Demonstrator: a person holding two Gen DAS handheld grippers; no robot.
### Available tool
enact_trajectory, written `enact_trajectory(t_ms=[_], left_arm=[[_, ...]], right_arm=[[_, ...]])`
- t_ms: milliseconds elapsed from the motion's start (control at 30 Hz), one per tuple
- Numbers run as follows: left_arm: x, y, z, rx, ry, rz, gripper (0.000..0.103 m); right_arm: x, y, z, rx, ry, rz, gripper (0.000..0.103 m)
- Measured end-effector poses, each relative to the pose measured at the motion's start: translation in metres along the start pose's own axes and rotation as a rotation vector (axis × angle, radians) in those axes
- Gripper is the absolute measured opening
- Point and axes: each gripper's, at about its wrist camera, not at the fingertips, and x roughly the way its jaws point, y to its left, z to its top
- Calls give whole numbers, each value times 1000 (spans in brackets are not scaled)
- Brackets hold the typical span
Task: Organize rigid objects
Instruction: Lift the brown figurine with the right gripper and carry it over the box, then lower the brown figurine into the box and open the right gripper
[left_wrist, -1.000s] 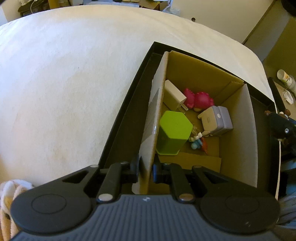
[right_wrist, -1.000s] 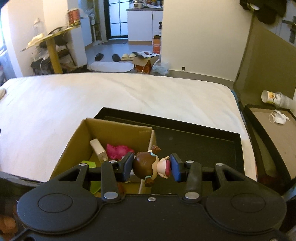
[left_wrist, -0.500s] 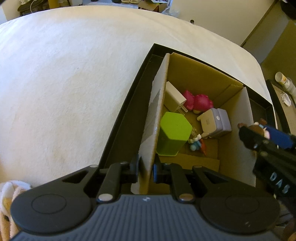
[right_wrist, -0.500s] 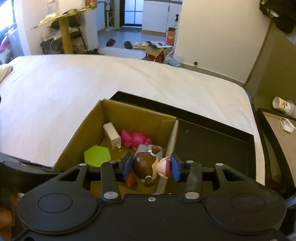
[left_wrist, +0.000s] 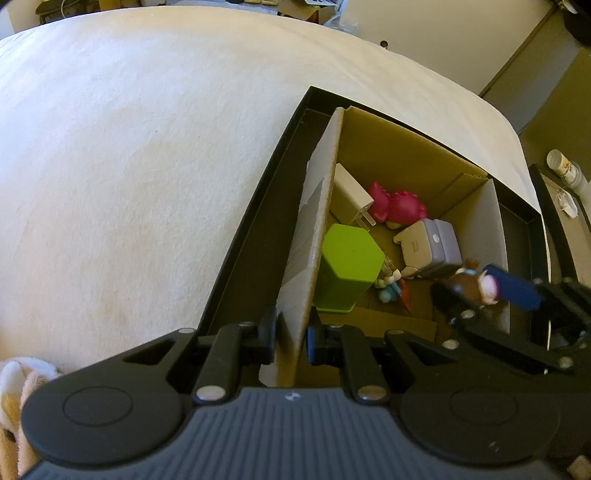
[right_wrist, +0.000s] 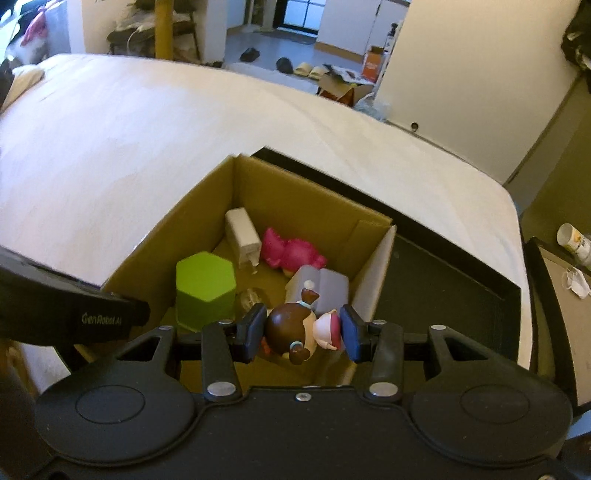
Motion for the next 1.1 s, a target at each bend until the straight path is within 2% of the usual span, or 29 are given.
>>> enact_trajectory(t_ms=[300,700,867,1100], left_arm=[[0,-1,-1,7,-2,0,14],[1,-4,-2,35,-8,19,14],[-3,-7,-2,34,5,10,14],[-19,-8,-1,55,-31,32,14]], right_arm=[[16,9,-10,-43,70,-6,43],[13,10,-13,-73,49,-38,43],[-6,-6,-12,-4,16,-3,43],[-35,-43,-12,157,-43,68,45]])
